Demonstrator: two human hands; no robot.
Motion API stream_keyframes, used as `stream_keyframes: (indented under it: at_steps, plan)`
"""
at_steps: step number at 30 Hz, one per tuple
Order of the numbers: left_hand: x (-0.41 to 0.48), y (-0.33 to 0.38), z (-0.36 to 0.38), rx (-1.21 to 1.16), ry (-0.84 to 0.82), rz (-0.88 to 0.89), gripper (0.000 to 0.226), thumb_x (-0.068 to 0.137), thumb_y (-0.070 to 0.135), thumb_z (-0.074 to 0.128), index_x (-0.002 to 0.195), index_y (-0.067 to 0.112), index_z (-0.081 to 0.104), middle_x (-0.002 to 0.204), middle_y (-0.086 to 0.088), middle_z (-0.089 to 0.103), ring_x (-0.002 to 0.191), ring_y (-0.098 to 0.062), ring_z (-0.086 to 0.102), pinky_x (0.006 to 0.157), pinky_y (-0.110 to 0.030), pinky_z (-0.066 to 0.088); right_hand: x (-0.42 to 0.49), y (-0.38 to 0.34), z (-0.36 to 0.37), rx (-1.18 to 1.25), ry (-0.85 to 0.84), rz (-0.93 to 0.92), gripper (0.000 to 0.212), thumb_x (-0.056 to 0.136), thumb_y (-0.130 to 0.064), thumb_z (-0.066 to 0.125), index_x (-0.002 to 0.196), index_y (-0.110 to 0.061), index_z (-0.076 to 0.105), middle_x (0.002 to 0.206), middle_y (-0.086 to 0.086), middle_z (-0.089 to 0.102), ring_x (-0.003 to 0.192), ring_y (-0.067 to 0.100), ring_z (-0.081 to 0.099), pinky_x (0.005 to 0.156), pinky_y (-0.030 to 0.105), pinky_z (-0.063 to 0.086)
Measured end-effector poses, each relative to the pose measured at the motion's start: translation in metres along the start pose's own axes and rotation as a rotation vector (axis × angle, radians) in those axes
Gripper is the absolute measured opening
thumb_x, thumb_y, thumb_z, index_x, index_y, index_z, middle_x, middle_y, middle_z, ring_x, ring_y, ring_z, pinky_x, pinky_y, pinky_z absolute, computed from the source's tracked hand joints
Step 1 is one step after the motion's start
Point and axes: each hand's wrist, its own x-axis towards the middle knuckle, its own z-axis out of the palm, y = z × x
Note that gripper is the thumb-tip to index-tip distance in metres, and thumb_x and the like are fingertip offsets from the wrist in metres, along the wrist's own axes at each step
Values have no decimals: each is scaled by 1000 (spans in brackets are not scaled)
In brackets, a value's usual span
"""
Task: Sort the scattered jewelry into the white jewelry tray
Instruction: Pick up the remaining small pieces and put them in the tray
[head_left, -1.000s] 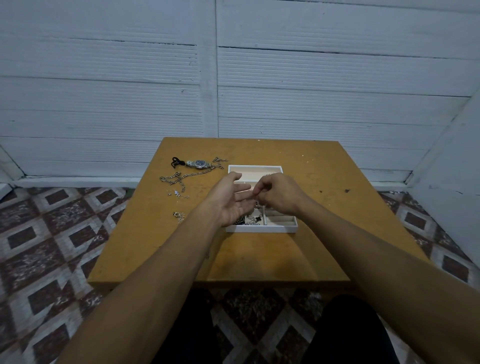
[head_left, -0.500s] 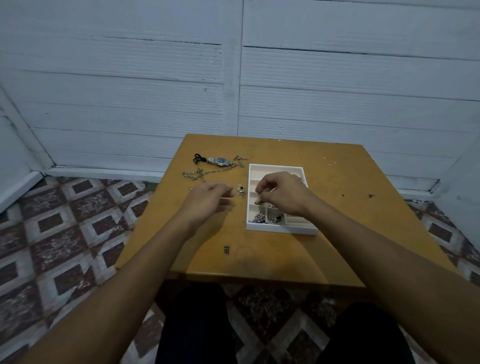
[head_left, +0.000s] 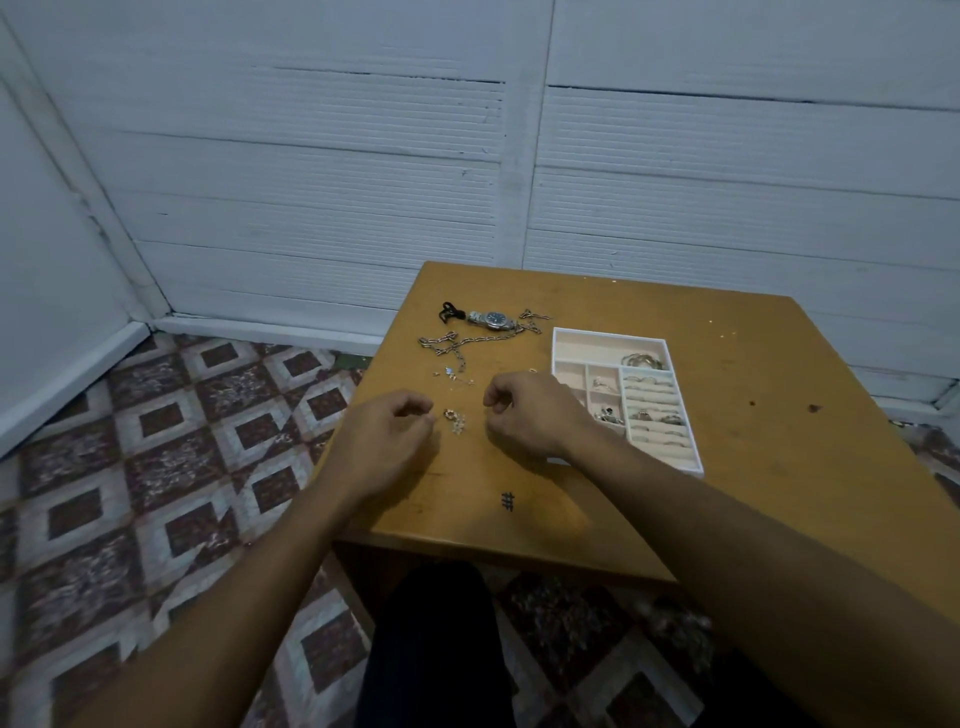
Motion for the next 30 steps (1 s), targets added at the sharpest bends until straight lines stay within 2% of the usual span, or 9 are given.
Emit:
stream_keyframes:
  at_steps: [3,6,8,14,17,20,24,30]
  plan:
    - [-4,-2,2,53,-22,28,27,95,30,57,119,20,65,116,7,65,94,-1,51,75,-20,39,6,-11,14,-63,-2,22,21,82,-40,63,98,-27,63,99,-3,64,98,21,57,88,41,49]
    - [-7,-6,1,93,-31,54,28,95,30,56,120,19,64,119,4,65,97,-2,50,80,-21,38,10,-19,25,-163,15,23,33,81,-52,63,98,-24,62,102,1,65,99,23,56,87,39,48]
    - [-10,-9,2,145,-39,75,29,95,32,56,120,21,64,120,5,64,103,-5,51,83,-21,37,13,-23,29,-196,39,19,33,82,-53,62,96,-24,61,102,2,64,99,23,55,86,38,46]
    - [-13,-19,8,225,-59,120,29,95,35,53,120,23,61,121,6,62,113,-10,48,91,-24,37,13,-29,39,-192,96,-25,15,90,-31,53,92,-19,61,95,4,65,92,25,57,85,38,46]
    - [-15,-17,13,218,-72,124,30,95,36,52,122,24,60,122,7,60,116,-9,46,95,-25,36,10,-27,39,-203,89,-56,10,89,-29,54,88,-20,58,90,3,62,89,24,56,84,38,43]
    - [-17,-15,16,208,-77,120,29,95,36,52,121,25,60,123,7,60,116,-8,45,95,-26,36,6,-24,35,-156,75,-87,7,89,-26,54,84,-22,51,84,0,57,85,23,54,79,37,41]
    - [-17,-9,16,161,-63,92,29,94,35,53,120,24,61,121,7,60,114,-9,47,94,-26,38,0,-19,20,14,32,-117,6,92,-21,54,88,-18,52,86,2,60,80,21,55,69,35,46]
    - [-18,12,25,-66,32,7,24,94,26,57,115,19,67,114,5,66,106,-9,57,88,-25,45,-10,-11,-12,227,27,-110,4,90,-14,62,88,-17,60,81,-3,60,74,12,52,59,18,38]
